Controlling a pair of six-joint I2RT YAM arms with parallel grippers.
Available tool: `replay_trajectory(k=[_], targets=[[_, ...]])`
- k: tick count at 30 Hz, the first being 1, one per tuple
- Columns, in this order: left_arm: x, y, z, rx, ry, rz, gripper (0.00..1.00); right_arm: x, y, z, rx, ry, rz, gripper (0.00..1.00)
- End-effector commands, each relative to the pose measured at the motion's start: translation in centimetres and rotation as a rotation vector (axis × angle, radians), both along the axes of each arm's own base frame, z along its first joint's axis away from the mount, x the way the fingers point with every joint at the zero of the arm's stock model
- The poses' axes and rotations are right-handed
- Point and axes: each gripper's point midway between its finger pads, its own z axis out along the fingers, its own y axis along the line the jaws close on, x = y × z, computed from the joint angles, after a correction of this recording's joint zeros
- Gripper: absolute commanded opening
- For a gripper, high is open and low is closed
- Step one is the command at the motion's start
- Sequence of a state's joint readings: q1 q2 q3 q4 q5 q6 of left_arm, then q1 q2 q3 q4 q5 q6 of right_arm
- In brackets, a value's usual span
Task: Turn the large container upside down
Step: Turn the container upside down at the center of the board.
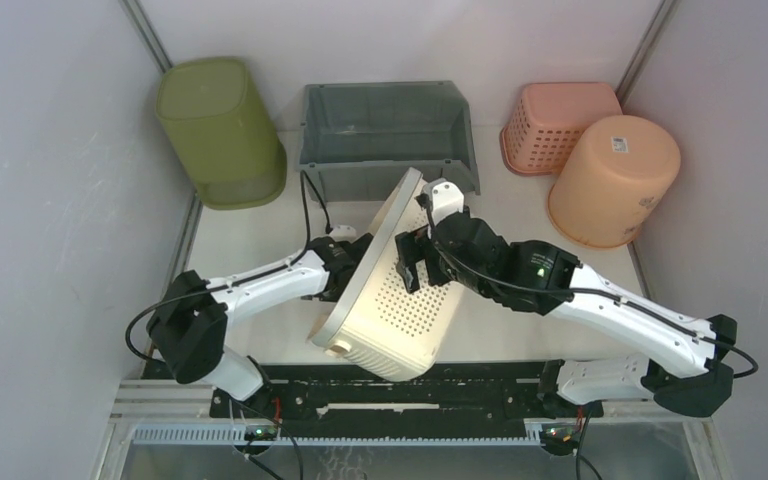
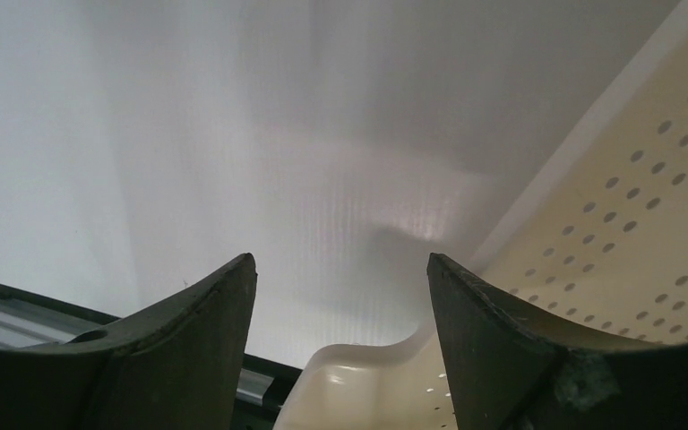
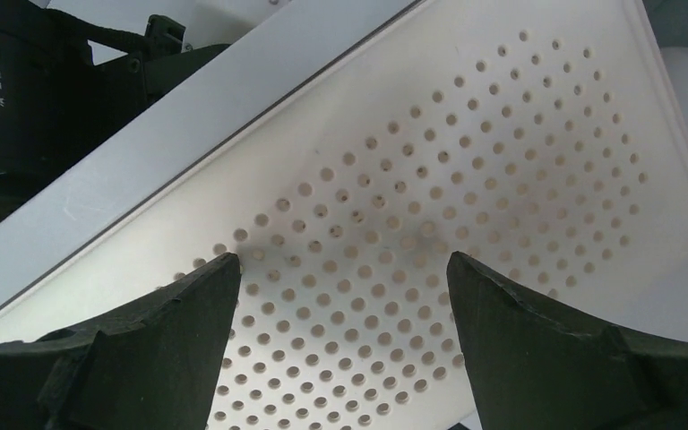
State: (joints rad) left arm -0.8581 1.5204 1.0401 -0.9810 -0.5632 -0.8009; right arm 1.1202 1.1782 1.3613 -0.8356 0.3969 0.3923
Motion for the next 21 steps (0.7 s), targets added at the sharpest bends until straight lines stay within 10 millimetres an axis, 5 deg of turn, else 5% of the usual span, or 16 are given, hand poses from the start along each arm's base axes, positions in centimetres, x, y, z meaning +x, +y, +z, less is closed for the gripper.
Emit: replay_trajectory(k=[1, 8, 15, 21], targets=[[-0.1, 1.7, 0.0, 0.018, -0.035, 0.032, 0.76, 0.9, 0.3, 0.6, 0.009, 0.002, -0.036, 0.94], [1.8, 6.0, 0.0, -0.074, -0.131, 0.238, 0.81, 2.0, 1.4, -1.2, 0.019, 0.052, -0.029, 0.93], [4.0, 5.1, 2.3, -0.318, -0.221, 0.228, 0.85, 3.4, 1.8, -3.0, 0.000, 0.098, -0.033, 0.92], [3.2, 5.6, 5.8, -0.456, -0.328, 0.224, 0.85, 3.9, 1.6, -4.0, 0.006, 0.127, -0.032, 0.92]])
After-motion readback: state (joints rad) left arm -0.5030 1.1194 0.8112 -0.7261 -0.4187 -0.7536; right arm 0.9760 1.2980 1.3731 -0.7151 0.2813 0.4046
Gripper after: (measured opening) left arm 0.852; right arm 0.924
